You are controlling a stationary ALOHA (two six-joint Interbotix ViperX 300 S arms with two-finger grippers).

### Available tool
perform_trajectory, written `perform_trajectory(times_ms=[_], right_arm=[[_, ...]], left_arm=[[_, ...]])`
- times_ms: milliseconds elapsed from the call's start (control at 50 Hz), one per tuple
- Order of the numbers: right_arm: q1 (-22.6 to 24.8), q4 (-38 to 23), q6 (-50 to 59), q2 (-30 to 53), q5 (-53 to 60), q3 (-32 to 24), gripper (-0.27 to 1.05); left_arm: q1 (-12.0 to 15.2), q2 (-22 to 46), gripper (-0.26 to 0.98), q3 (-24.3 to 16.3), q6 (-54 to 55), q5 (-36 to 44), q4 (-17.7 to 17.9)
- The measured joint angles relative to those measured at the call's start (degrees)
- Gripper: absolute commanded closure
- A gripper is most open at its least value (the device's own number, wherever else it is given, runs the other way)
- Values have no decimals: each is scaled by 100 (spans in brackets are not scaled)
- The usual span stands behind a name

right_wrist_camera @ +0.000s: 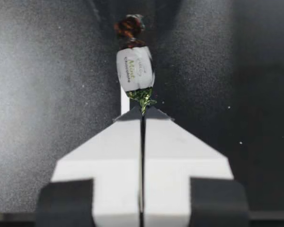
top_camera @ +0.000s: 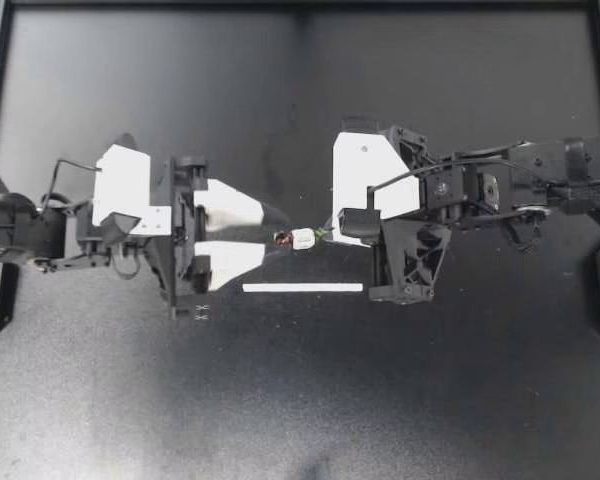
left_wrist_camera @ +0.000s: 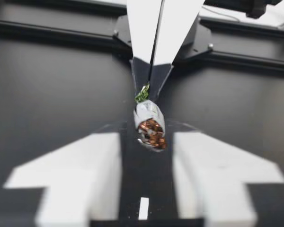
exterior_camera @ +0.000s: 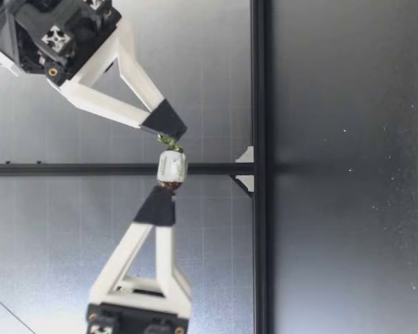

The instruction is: Pick up the candy and unwrap it.

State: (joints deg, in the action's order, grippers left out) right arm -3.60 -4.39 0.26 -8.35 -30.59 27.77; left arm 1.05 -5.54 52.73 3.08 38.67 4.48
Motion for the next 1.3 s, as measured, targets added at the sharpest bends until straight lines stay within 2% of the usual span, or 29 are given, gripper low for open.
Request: perform_trajectory(times_ms=[60,160,780,1300], right_arm=[[0,0,0,0,0,0,99],[-9,0,9,-35,9,26,99],[18,0,167,-404,519,483,99],[9,0,272,-255,1178,563,99]], left_arm=[[0,9,81,0,0,0,0],[0,0,87,26,0,9,0],[0,-272,87,246,53,9,-9],[-44,-149,87,35,35,0,9]])
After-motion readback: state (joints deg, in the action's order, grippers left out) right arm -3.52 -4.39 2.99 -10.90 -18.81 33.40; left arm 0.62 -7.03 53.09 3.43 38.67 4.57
